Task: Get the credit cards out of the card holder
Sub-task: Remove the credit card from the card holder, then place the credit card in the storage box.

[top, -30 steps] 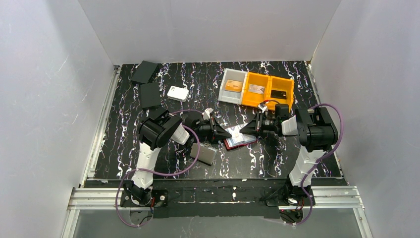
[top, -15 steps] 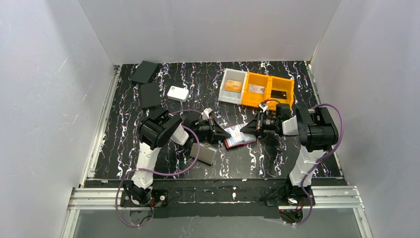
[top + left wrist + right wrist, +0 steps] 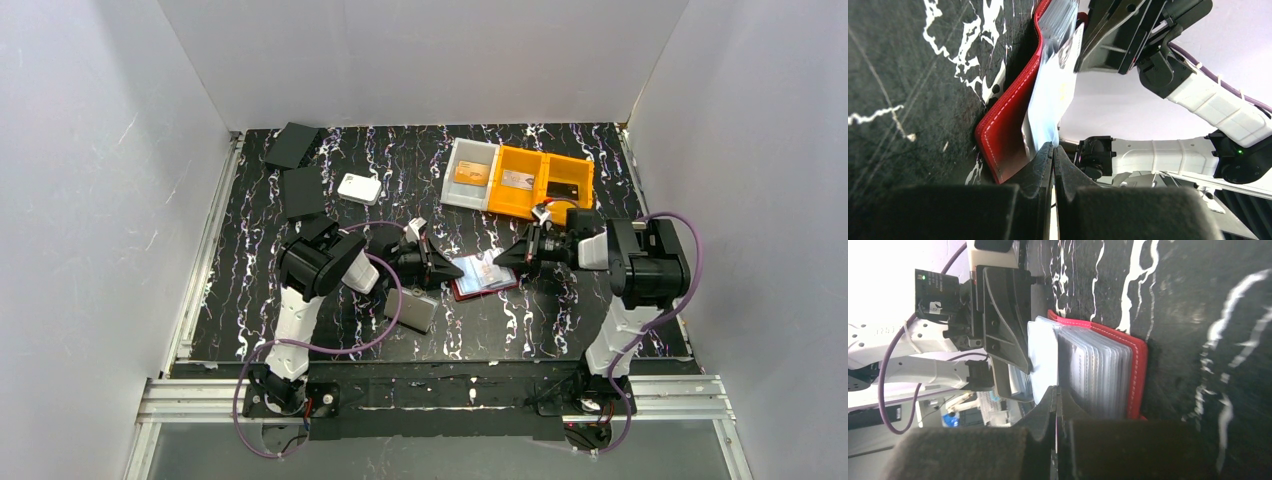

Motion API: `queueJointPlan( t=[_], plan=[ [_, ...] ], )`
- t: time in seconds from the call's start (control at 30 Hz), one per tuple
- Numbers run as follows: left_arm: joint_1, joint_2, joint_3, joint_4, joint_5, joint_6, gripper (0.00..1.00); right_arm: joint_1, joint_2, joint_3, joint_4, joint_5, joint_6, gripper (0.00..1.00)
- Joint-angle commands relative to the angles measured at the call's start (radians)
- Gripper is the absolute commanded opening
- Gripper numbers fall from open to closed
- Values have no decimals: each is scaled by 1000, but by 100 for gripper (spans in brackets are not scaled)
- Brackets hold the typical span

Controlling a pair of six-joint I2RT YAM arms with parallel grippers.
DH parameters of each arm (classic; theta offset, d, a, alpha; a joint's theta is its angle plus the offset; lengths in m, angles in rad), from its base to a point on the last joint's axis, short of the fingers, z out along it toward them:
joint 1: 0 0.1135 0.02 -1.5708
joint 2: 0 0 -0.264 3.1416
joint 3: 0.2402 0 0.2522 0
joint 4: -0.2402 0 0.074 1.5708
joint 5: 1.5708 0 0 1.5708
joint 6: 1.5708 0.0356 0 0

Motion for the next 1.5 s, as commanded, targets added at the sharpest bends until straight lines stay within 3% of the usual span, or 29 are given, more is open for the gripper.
queueJointPlan(
  t=[0.0, 0.13, 0.27, 0.37, 0.57, 0.73, 0.83, 0.93, 0.97, 1.2, 1.47],
  plan=[
    [11, -18, -32, -39, 5, 16, 0, -75, -84, 38, -93, 12, -114, 1],
    [13, -56, -41, -93, -9, 52, 2, -90, -117, 52, -129, 0, -155, 1],
    [14, -137, -53, -183, -36, 109, 22, -90, -167, 88, -214, -15, -241, 1],
    [17, -223, -63, -256, -68, 163, 31, -91, -224, 135, -326, -13, -343, 1],
    [28, -466, -29, -592, -147, 394, 36, -92, -311, 237, -542, 38, -503, 1],
    [50, -699, -3, -855, -253, 613, 40, -92, -289, 485, -815, 109, -698, 1],
    [74, -853, -20, -927, -318, 703, 63, -92, -250, 622, -879, 163, -726, 1],
    [118, -1019, -79, -943, -373, 758, 95, -91, -186, 750, -929, 220, -753, 1],
    [134, -1066, -103, -944, -392, 761, 98, -88, -165, 794, -946, 244, -765, 1],
    [252, -1297, -219, -994, -332, 712, 98, -50, -4, 1050, -1019, 396, -864, 1],
    [261, -1356, -275, -1016, -284, 671, 98, 20, 185, 1285, -1123, 556, -1000, 1]
  ],
)
